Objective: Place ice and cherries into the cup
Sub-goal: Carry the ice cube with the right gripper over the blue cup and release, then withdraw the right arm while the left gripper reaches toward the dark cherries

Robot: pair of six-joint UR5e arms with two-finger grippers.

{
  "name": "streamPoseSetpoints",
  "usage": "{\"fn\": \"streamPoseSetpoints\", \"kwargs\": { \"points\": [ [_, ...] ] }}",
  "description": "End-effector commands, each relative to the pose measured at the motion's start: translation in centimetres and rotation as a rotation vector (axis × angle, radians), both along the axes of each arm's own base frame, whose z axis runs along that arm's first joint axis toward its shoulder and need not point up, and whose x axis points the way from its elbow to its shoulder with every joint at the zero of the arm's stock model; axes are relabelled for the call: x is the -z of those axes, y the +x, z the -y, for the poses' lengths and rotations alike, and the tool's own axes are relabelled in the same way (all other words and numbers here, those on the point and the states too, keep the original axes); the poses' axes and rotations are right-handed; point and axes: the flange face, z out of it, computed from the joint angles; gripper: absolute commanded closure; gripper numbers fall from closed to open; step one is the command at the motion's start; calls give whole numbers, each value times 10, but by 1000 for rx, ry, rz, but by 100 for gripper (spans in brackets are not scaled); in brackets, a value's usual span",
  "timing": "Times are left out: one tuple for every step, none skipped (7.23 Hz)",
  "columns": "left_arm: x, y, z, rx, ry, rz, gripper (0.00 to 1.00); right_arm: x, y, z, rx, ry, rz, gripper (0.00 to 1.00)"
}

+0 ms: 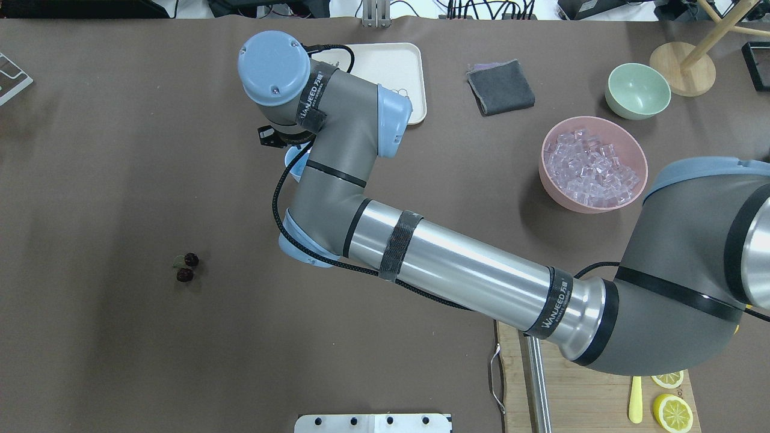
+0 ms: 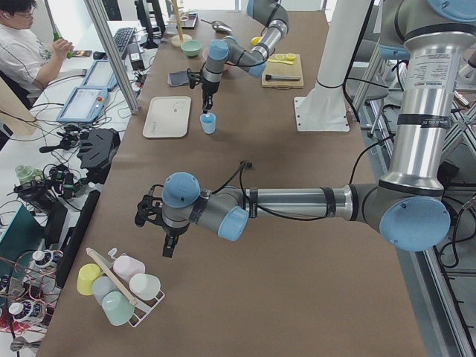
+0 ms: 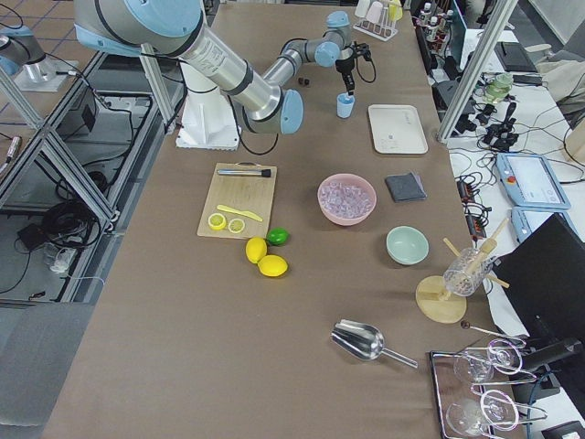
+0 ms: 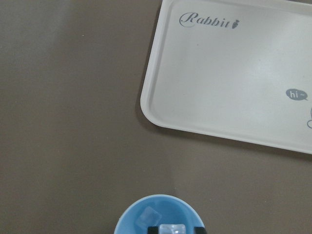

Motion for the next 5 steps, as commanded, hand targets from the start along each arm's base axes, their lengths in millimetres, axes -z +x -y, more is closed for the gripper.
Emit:
{"fn": "streamPoseSetpoints", "kwargs": {
  "points": [
    [4, 0, 0, 4, -1, -9, 2, 0, -5, -6, -11, 2, -2, 15],
    [21, 1, 2, 7, 21, -16, 2, 6, -1, -4, -36, 0, 9, 8],
    [54, 6, 5, 44, 10, -58, 2, 9, 19, 6, -47, 6, 25, 6],
    [82, 36, 3, 22, -2, -115, 2, -35, 56, 19, -39, 5, 27, 4],
    [101, 61, -2, -10, 17, -121, 2, -86, 134, 34, 52, 2, 65, 3]
  ]
}}
